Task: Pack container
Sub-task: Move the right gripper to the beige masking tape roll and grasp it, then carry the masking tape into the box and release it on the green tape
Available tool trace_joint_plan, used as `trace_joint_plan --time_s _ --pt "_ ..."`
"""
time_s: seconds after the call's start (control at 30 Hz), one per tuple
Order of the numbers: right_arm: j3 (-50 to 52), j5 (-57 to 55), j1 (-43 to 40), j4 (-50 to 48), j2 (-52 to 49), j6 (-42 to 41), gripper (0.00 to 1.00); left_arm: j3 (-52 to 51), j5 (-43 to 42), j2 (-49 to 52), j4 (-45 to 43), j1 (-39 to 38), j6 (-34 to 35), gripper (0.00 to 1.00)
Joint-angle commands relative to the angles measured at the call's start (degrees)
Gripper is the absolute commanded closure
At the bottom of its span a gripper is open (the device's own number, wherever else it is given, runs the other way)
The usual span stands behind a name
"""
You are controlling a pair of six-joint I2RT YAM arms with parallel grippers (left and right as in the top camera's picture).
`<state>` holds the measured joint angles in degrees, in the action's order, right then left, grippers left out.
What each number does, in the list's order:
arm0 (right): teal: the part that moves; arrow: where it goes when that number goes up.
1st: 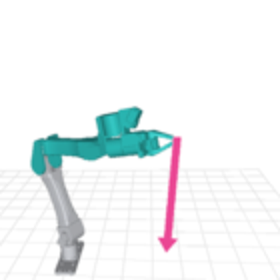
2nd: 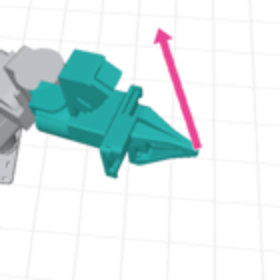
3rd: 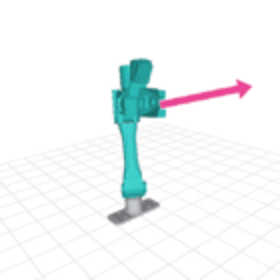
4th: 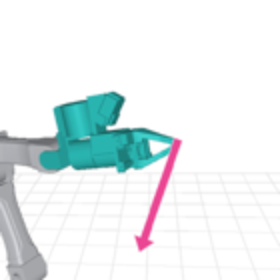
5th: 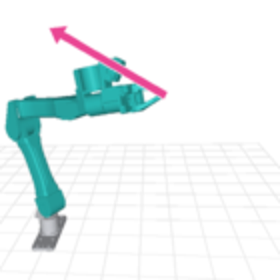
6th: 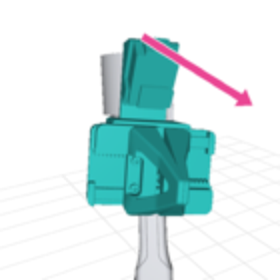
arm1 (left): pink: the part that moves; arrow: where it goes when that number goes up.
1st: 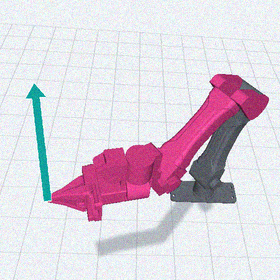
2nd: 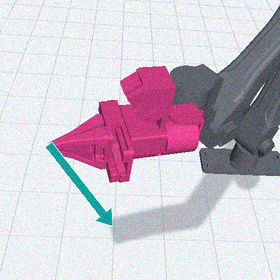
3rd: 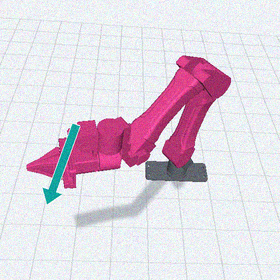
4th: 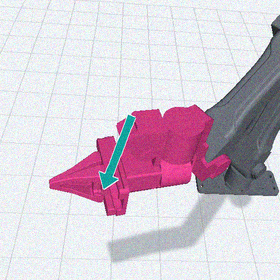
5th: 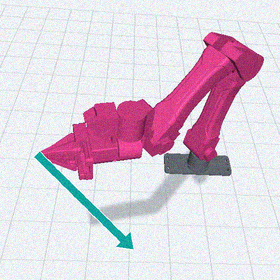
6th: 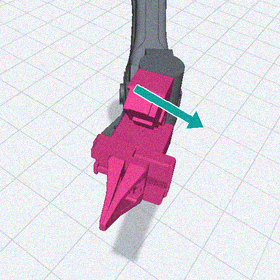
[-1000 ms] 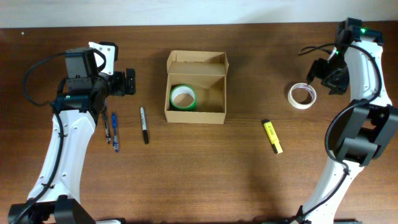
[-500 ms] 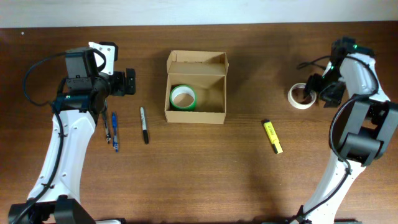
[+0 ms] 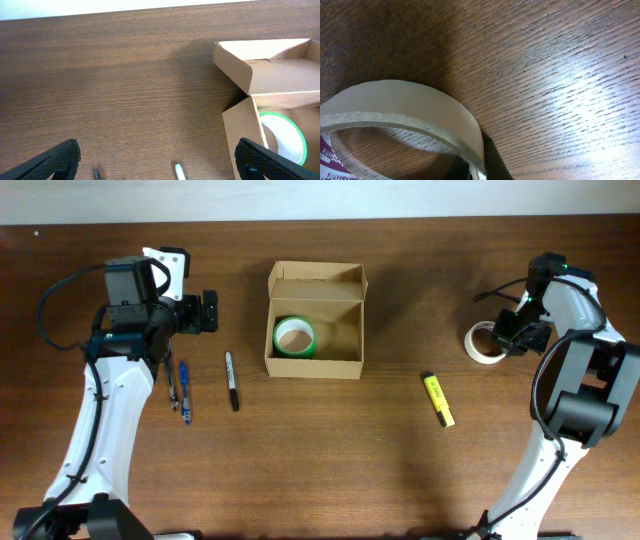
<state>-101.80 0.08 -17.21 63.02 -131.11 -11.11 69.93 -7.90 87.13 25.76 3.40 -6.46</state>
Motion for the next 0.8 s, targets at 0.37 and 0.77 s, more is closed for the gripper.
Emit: trace_joint_plan --time_s 0.37,0.77 --pt "-11.28 21.29 3.39 5.81 7.28 5.35 0.96 0.83 0.24 0.31 0.02 0.13 -0.96 0.01" --pt "-21.66 13.70 29.62 8.63 23.04 21.03 0.96 0.83 0.24 0.31 0.02 0.13 -0.96 0.01"
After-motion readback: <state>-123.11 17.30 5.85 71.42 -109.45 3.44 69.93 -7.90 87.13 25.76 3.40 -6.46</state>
